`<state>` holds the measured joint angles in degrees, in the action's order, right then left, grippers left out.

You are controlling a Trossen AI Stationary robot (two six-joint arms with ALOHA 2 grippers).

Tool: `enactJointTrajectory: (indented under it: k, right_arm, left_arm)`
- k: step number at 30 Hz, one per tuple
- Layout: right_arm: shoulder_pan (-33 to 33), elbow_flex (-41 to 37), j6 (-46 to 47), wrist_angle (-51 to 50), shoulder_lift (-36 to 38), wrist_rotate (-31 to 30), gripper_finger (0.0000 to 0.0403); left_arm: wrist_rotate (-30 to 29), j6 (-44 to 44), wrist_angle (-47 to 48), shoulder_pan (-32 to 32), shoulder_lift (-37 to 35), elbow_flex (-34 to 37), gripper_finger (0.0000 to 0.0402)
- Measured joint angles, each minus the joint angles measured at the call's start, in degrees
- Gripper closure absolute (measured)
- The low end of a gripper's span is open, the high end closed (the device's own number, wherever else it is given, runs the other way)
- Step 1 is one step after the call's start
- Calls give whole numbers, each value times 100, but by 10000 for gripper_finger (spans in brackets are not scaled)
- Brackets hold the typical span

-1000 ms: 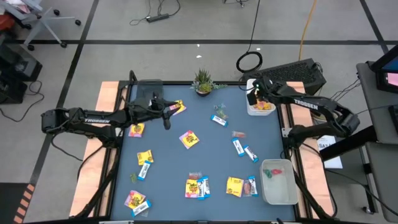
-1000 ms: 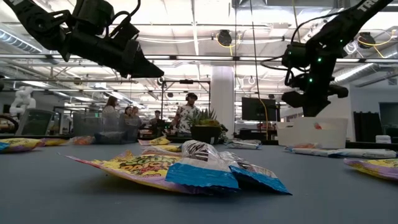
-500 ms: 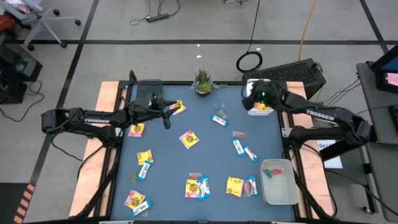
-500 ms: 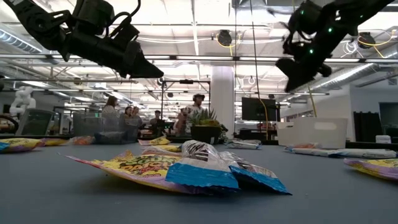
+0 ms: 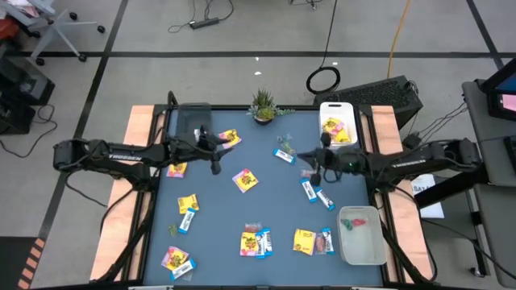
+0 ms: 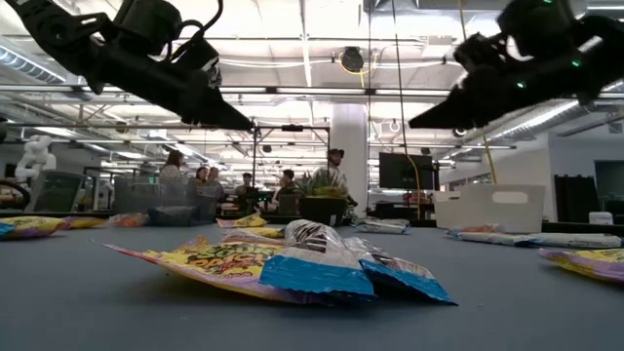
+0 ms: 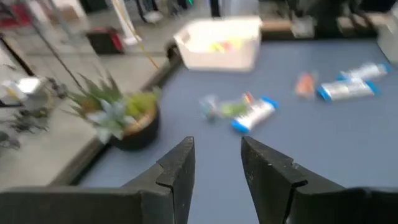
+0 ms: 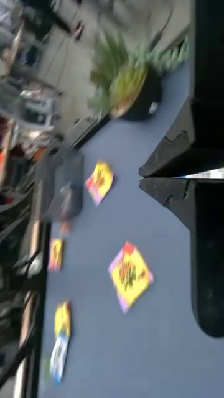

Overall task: Sort candy
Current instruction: Put the middle left white chocolate bar into the transparent black bin

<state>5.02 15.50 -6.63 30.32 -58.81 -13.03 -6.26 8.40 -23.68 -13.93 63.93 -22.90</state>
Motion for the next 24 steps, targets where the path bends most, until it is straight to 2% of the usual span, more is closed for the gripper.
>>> enactJointTrajectory:
  k: [5, 12, 19, 24]
  right_arm:
    - [-397, -805, 37, 1094, 0, -5, 403]
    - [-577, -1472, 34, 2220, 0, -25, 403]
    - [-588, -1473, -72, 2221, 34, 55, 402]
    - [-588, -1471, -339, 2087, 512, 96, 402]
  left_arm:
    - [2, -206, 1689, 481, -72, -507, 263]
    - [-148, -1320, 3809, 1171, -77, -1262, 263]
    - [-474, -2575, 5517, 1852, -73, -1497, 263]
    - [-704, -3175, 6010, 2369, -73, -1497, 263]
